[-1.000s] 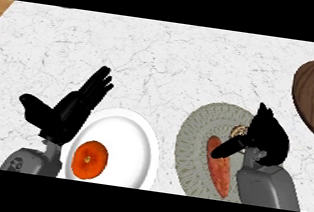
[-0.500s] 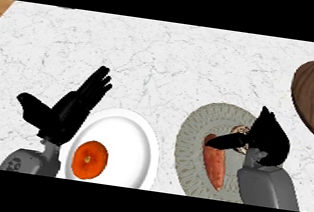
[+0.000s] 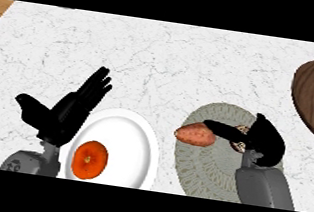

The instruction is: Pick the cupcake from the placemat and place it in the bowl

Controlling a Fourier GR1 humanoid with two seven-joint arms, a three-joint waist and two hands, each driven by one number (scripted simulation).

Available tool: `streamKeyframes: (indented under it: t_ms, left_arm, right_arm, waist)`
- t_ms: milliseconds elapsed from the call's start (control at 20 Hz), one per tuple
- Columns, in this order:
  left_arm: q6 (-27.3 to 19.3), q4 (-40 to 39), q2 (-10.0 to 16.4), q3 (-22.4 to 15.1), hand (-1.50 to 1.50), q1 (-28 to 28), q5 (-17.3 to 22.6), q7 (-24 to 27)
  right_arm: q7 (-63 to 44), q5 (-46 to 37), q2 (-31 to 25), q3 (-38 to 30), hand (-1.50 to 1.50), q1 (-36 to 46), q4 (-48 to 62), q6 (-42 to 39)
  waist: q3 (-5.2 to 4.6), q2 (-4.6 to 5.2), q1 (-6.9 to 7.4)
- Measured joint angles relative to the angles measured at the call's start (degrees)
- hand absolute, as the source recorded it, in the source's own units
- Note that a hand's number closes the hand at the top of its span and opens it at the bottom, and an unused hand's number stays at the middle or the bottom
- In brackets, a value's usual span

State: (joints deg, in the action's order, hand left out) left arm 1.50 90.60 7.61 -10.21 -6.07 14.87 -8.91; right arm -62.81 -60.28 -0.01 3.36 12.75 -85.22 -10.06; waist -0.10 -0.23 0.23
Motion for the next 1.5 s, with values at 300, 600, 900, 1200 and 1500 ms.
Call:
streamKeyframes:
  t_ms: [300, 600, 900, 1200, 1500]
  left_arm:
    - [0.88, -1.12, -1.12, 1.52, 0.0, -1.1, -1.17, -0.17]
    - [0.61, -0.62, -2.96, 1.39, 0.0, -0.59, -3.17, -0.36]
    - [2.25, -1.91, -2.73, 2.66, 0.0, -0.67, -3.16, 0.38]
    - [1.71, -1.47, -3.1, 2.59, 0.0, -0.4, -3.33, -0.07]
    - [2.22, -0.8, -2.68, 2.88, 0.0, 1.01, -3.71, 0.67]
  right_arm:
    - [2.41, -2.59, -0.24, 0.87, 1.5, 0.93, 2.29, 1.72]
    - [3.96, -3.85, -0.7, 1.5, 1.5, 2.24, 5.33, 3.51]
    - [7.59, -4.08, -2.59, 2.87, 1.5, 2.04, 5.49, 2.57]
    - [27.82, -0.23, -11.34, 10.42, 1.5, -3.91, 0.86, -3.34]
    - [36.13, 0.76, -21.25, 10.8, 1.5, -12.49, -14.23, -6.13]
  waist:
    - [-0.02, 0.08, -0.14]
    - [-0.28, -0.15, -0.22]
    - [-0.2, -0.12, -0.19]
    - [-0.18, -0.31, -0.7]
    - [0.02, -0.11, -1.01]
